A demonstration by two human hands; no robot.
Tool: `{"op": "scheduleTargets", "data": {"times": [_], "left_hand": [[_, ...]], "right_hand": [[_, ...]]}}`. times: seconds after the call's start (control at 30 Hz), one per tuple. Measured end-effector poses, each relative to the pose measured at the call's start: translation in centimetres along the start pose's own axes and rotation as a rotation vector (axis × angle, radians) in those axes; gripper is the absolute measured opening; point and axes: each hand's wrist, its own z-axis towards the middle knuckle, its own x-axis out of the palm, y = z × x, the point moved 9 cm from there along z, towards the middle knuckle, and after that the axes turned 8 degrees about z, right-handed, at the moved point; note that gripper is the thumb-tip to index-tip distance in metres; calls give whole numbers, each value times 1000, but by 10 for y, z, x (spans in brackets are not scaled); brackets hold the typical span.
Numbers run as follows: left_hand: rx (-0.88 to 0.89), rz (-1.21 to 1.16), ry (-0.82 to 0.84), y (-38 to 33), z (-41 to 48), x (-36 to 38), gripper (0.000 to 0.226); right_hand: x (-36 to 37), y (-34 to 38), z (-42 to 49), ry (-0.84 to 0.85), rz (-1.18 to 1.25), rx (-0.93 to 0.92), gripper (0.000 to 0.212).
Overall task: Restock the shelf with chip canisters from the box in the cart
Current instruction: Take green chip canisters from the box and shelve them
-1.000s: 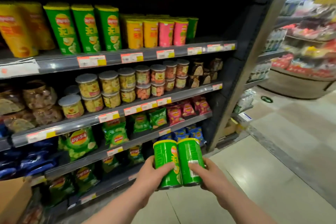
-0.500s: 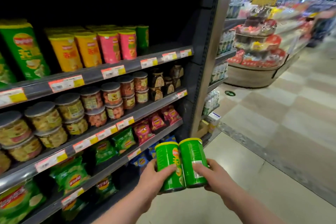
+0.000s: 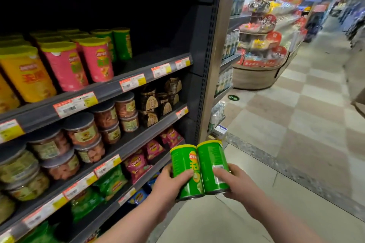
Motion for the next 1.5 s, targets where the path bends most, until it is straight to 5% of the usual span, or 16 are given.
{"op": "scheduleTargets", "data": {"times": [0.17, 0.23, 0.37, 0.47, 0.63, 0.73, 0.97, 1.17, 1.3, 1.5], "left_hand": [[0, -45, -11, -20, 31, 14, 36], [18, -33, -63, -28, 41, 13, 56], [27, -52, -201, -41, 67, 19, 34], [39, -79, -267, -59, 85, 37, 29], [82, -89, -359, -97, 111, 64, 51], [94, -105, -434, -112, 115, 65, 35], [143, -144, -617, -139, 95, 32, 32], [198, -157, -732, -163, 82, -20, 24], [239, -150, -739, -182, 85, -50, 24], [331, -158, -703, -207, 95, -91, 21]], "right_hand": [[-13, 19, 44, 51, -3, -10, 26], [-14, 30, 60, 85, 1, -26, 33], [-23, 58, 97, 196, -8, -45, 34], [-39, 82, 128, 272, -39, -77, 56], [-62, 124, 171, 353, -57, -105, 27], [-58, 147, 185, 436, -106, -139, 27], [-6, 176, 204, 628, -170, -166, 26], [59, 203, 206, 734, -185, -216, 63], [91, 228, 210, 769, -193, -277, 35], [138, 273, 221, 705, -135, -394, 25]]}}
